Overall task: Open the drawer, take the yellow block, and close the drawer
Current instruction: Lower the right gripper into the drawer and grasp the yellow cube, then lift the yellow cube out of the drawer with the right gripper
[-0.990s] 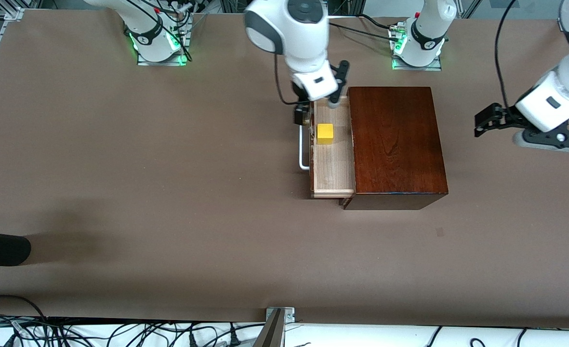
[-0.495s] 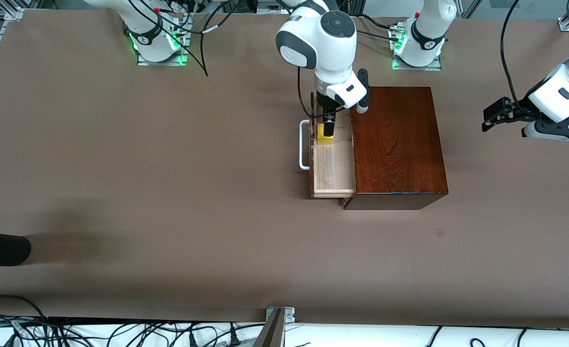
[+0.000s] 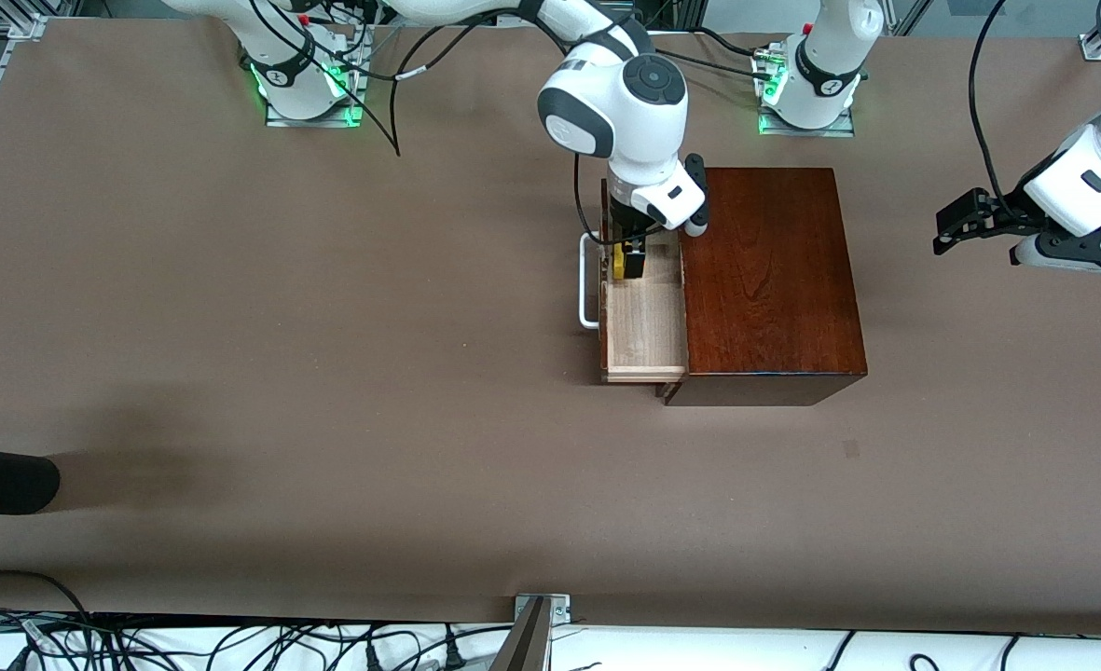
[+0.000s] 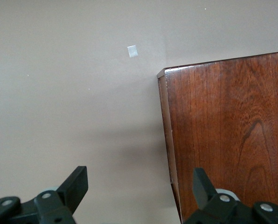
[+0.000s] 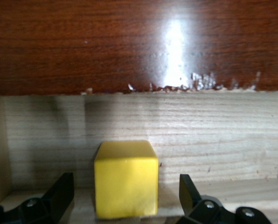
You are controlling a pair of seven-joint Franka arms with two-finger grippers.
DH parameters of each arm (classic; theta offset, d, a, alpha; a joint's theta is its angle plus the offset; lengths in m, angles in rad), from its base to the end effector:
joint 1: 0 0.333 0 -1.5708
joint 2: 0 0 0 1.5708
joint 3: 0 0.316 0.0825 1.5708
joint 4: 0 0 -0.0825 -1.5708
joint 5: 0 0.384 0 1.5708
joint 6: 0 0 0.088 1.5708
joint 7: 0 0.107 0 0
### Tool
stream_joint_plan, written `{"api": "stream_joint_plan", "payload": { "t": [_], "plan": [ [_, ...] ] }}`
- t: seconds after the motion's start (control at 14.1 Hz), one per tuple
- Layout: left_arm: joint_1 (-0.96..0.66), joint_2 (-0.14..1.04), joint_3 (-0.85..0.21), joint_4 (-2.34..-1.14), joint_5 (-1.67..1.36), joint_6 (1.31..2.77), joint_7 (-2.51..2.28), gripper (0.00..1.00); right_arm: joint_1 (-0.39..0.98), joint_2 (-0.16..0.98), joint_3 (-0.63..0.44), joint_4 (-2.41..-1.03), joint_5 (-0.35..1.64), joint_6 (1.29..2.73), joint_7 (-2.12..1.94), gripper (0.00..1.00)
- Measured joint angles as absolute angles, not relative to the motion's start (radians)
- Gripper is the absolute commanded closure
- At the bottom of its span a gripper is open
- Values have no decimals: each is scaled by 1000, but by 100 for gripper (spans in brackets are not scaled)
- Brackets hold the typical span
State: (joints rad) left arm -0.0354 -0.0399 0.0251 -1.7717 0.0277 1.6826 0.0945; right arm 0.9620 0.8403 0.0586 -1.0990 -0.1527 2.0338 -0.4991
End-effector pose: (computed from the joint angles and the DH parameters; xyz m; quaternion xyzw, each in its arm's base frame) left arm 0.5447 -0.0027 0.5607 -0.9981 0.0543 0.0251 0.0122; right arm 0.4256 0.6493 0.3237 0.7093 0.7016 0.0586 0.0346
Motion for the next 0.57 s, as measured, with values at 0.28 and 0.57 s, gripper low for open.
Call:
{"api": "stream_joint_plan", "payload": {
  "t": [0.28,0.57],
  "plan": [
    [-35,-40,25,-1772,28,1683,100,0,962,860,55,-1099,-171,2049,-501,100],
    [-35,-40,25,-1773,28,1684,102,0,959,860,51,-1084,-175,2032,-500,100]
  ]
}}
